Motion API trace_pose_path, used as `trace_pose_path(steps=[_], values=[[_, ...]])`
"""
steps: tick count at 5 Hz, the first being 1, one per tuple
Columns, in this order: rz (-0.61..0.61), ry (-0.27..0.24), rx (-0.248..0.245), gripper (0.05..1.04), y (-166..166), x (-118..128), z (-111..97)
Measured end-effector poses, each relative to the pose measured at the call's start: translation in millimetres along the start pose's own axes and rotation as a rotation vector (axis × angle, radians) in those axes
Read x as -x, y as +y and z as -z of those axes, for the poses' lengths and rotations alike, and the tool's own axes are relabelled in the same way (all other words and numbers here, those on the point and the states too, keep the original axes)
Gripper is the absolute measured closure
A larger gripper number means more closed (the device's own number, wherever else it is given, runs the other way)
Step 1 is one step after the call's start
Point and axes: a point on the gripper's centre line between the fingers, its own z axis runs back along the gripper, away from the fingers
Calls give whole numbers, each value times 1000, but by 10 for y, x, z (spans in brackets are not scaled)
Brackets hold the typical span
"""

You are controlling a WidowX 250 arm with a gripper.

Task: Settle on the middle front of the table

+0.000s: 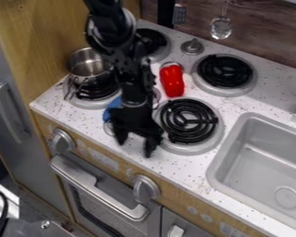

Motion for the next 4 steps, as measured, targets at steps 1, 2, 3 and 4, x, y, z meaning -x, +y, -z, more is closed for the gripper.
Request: trace_pose_path(steps=[1, 2, 3, 4], values=[[-12, -12, -19, 86, -38, 0, 48], [-26, -18, 22, 85, -108, -6, 58], [-51, -17, 13, 85, -95, -1, 60], [-57, -10, 13, 85, -91, 20, 70]])
